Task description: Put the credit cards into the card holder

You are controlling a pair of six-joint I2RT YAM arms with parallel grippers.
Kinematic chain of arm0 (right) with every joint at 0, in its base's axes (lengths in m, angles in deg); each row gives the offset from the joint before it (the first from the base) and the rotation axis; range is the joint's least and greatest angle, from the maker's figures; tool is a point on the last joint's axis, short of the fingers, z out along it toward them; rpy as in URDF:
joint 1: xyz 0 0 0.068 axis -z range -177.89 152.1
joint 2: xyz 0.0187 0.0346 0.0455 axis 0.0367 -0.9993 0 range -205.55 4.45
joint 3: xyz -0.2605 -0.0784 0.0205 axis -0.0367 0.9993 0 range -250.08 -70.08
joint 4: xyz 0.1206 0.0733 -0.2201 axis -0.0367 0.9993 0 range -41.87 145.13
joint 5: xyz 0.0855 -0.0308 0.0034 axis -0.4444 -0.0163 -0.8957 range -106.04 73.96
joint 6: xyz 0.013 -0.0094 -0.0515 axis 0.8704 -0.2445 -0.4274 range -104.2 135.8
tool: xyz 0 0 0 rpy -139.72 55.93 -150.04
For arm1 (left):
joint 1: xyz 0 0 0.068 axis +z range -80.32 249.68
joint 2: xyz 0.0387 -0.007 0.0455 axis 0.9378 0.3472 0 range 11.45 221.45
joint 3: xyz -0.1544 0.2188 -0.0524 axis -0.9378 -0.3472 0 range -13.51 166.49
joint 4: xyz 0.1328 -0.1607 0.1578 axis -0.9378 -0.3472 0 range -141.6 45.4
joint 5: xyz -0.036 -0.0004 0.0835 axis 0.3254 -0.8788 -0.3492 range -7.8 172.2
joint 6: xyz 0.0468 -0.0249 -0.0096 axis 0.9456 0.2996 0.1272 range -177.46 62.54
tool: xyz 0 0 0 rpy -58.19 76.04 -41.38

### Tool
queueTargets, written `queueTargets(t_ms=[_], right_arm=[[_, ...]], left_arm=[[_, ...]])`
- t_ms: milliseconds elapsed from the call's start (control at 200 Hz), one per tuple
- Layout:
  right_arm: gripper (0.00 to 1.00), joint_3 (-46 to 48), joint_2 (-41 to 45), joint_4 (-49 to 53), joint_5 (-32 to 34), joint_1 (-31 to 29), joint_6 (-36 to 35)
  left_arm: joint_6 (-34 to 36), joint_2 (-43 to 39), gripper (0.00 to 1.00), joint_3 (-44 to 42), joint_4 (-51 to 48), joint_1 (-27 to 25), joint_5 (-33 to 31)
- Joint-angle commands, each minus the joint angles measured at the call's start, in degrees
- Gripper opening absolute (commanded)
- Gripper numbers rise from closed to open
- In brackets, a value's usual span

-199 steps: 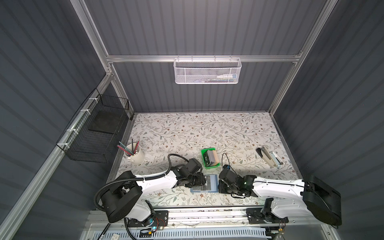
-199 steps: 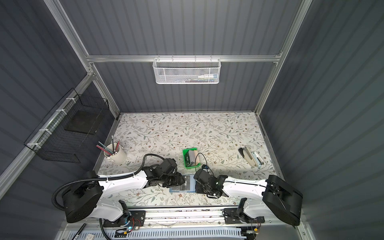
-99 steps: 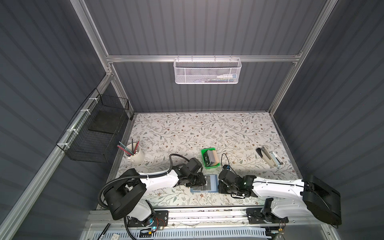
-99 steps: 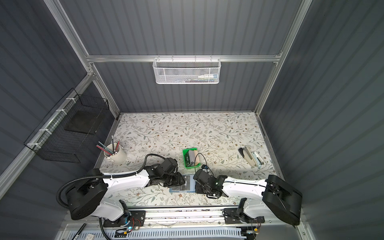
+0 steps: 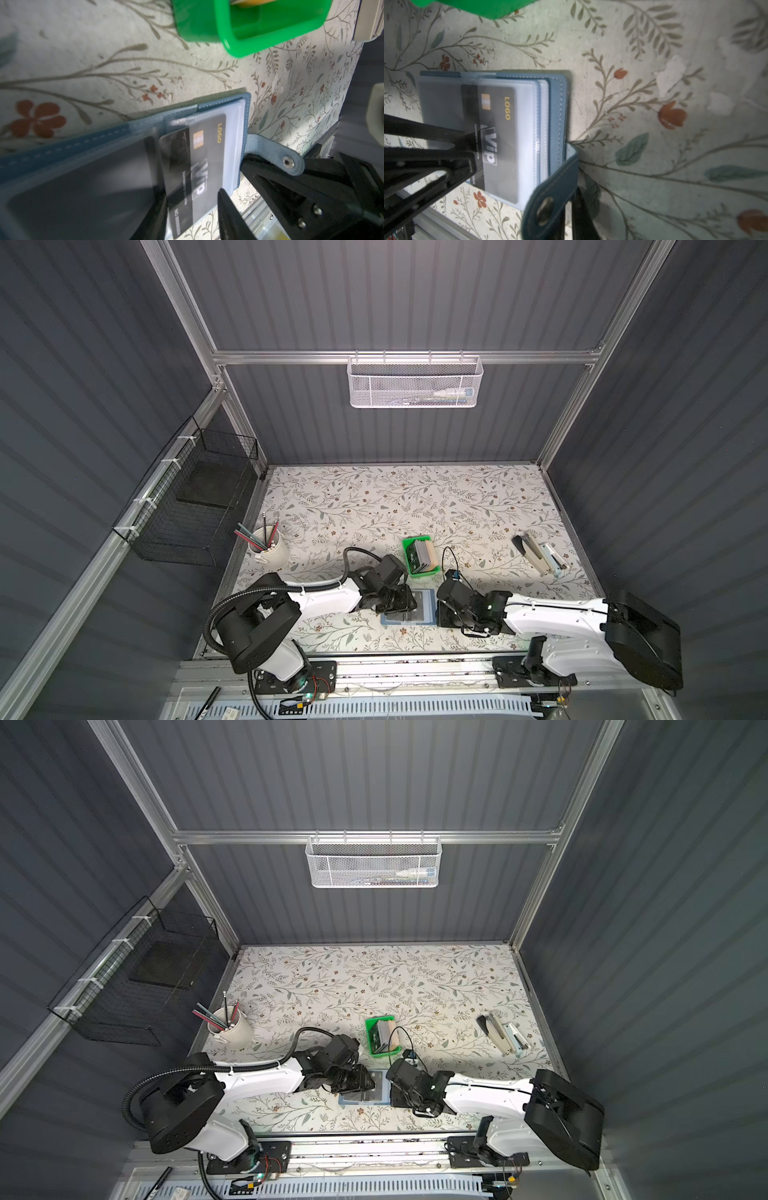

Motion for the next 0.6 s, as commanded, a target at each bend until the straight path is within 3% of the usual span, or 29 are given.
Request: queueTargets(t_ms=[0,270,595], right_arm=[[0.12,0.93,-1.45,4.44,0.83,-0.37,0.37],[0.12,0.93,-1.19,4.62,1.02,-0.44,0.43],[0.11,0.7,-1.39,4.61,1.13,-0.55,0.61]], left_arm=[[1.96,-0.76,0.41,1.46,-3.86,0.3,-2.12],[2.35,-0.84,0.41,2.82,-9.45,0.37,-5.91],[2.79,1.71,0.33,3.35,-1.87,-0.01,-0.59]])
